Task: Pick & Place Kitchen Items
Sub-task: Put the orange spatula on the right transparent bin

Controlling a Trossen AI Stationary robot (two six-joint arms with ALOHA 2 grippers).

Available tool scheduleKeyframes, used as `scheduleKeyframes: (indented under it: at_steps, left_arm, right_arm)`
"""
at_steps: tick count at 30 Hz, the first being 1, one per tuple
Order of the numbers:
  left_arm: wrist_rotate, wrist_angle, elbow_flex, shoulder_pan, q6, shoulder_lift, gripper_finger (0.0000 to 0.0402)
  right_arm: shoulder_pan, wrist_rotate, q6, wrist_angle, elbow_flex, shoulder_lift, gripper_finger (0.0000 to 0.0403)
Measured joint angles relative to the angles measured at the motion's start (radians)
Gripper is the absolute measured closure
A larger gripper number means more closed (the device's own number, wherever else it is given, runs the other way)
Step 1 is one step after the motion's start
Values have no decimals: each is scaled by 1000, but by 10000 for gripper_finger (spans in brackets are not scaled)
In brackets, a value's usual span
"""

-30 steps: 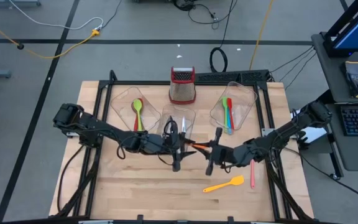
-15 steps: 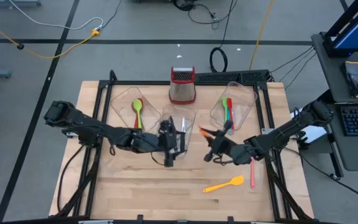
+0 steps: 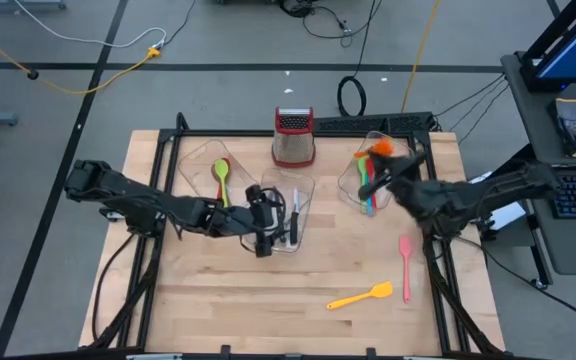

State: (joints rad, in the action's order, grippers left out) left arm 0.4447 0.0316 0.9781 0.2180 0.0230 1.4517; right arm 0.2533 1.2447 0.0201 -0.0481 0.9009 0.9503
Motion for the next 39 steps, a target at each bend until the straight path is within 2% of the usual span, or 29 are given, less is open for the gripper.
scheduleKeyframes:
  at_steps: [7, 16, 22, 30, 33, 39]
  left_arm:
    - [0, 3, -36, 3, 39, 0, 62]
    - [-2, 3, -37, 8, 39, 0, 62]
    - [-2, 3, -37, 9, 6, 0, 62]
    - [0, 16, -37, 48, -23, 1, 62]
    - [0, 42, -37, 67, -17, 0, 62]
    - [1, 58, -37, 108, -41, 0, 62]
  right_arm:
    - [-145, -216, 280, 252, 0, -108, 395]
    - [-406, -531, 591, 630, 38, -82, 395]
    - [-582, -727, 644, 766, 104, -10, 395]
    - [-761, -985, 679, 825, 134, 130, 395]
    - [-807, -1038, 693, 864, 135, 175, 395]
    - [-862, -1070, 728, 947, 135, 220, 395]
